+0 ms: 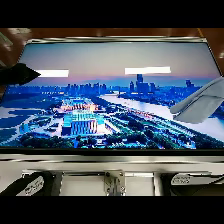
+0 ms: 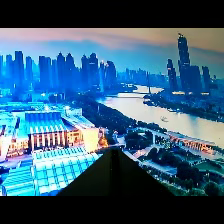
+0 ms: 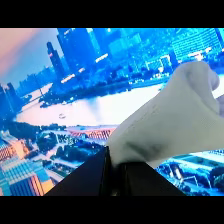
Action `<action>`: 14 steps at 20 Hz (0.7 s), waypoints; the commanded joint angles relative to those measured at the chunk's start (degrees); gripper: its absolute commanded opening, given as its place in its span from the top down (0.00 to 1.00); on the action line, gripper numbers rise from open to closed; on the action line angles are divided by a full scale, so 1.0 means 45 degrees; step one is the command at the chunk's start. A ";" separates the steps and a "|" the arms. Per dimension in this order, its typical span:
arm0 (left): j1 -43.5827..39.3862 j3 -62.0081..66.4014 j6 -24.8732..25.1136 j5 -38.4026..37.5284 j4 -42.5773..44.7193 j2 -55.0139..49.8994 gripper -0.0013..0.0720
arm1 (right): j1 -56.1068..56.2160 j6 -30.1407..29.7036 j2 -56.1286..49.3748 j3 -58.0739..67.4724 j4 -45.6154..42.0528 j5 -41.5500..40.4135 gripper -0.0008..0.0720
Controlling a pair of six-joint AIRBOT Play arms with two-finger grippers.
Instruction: Fold the shirts.
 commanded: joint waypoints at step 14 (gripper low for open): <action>-0.0330 -0.0005 -0.0141 -0.0015 0.0005 -0.0010 0.93 | -0.1234 -0.0505 -0.0078 -0.1715 -0.3701 -0.0908 0.91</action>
